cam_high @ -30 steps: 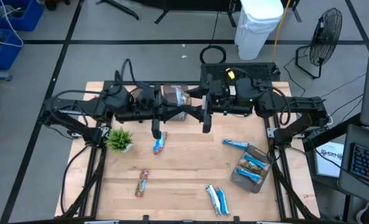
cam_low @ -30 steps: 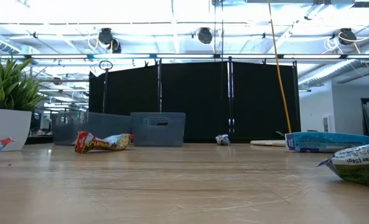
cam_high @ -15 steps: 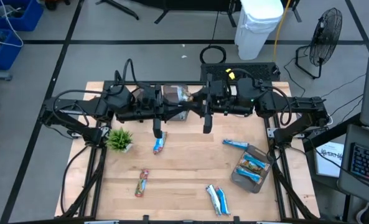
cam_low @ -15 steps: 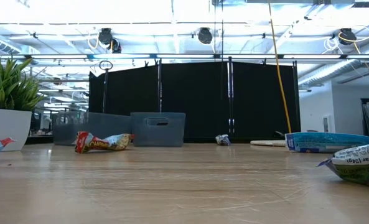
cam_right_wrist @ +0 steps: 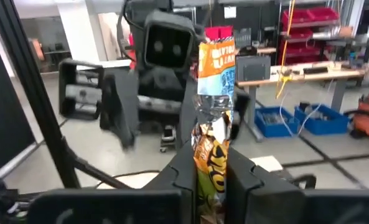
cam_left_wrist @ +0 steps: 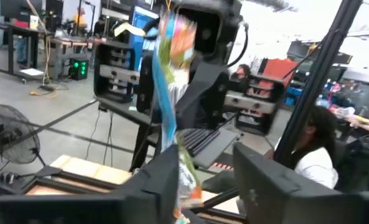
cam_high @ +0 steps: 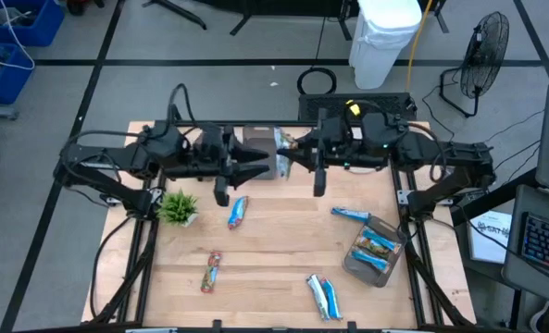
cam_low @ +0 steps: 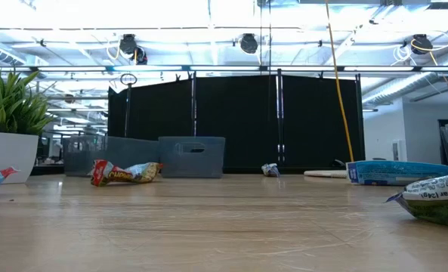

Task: Pick and place Granola Bars by type
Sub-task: Put the yellow granola bar into the bottom transparent bin

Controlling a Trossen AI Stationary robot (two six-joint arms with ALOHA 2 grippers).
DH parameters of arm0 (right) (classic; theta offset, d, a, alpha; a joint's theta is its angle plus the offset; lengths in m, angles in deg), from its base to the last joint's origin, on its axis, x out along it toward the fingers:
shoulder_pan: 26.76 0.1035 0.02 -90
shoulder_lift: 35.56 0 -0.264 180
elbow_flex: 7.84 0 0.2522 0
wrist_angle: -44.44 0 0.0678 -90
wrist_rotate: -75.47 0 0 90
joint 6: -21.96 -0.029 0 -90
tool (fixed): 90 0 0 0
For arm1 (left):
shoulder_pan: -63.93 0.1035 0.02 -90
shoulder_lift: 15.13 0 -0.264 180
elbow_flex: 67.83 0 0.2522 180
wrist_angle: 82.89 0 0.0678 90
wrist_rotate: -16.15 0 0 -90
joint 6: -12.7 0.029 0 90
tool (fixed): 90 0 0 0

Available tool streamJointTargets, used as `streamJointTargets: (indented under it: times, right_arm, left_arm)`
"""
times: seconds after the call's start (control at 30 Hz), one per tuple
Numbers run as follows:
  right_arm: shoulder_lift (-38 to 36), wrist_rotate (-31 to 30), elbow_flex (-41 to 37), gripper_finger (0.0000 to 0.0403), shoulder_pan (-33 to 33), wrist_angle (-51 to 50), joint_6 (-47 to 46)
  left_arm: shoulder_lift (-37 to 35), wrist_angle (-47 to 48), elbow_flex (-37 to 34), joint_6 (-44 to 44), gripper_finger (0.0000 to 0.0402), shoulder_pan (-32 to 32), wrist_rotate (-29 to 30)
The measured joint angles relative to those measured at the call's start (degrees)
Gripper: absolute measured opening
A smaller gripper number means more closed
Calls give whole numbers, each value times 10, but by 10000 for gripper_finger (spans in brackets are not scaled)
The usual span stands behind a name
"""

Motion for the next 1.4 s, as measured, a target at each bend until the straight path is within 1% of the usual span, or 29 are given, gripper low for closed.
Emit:
streamJointTargets:
  times: [0.1,0.2,0.3,0.43,0.57,0.63,0.93,1.1,1.2,1.4]
  right_arm:
    - [-18,0,0,24,0,-44,-31]
    - [-38,1,0,27,0,-86,-75]
    - [-57,1,0,27,4,-126,-114]
    - [-76,-6,0,18,20,-172,-148]
    - [-88,-57,0,16,51,-208,-186]
    - [-92,-72,0,16,66,-230,-213]
    - [-95,-72,0,13,104,-388,-372]
    - [-94,-39,0,13,121,-467,-470]
    - [-91,-22,0,12,139,-495,-512]
    - [-79,34,0,12,185,-572,-591]
  left_arm:
    - [-18,22,0,5,210,0,0]
    - [-33,42,1,13,247,3,1]
    - [-42,55,1,9,273,5,4]
    - [-54,85,1,-6,292,9,9]
    - [-63,116,1,-18,295,17,13]
    - [-68,133,1,-20,296,22,13]
    - [-69,167,0,-35,296,39,-11]
    - [-69,185,0,-44,296,43,-17]
    - [-72,190,0,-45,296,43,-15]
    - [-87,203,0,-48,296,43,-13]
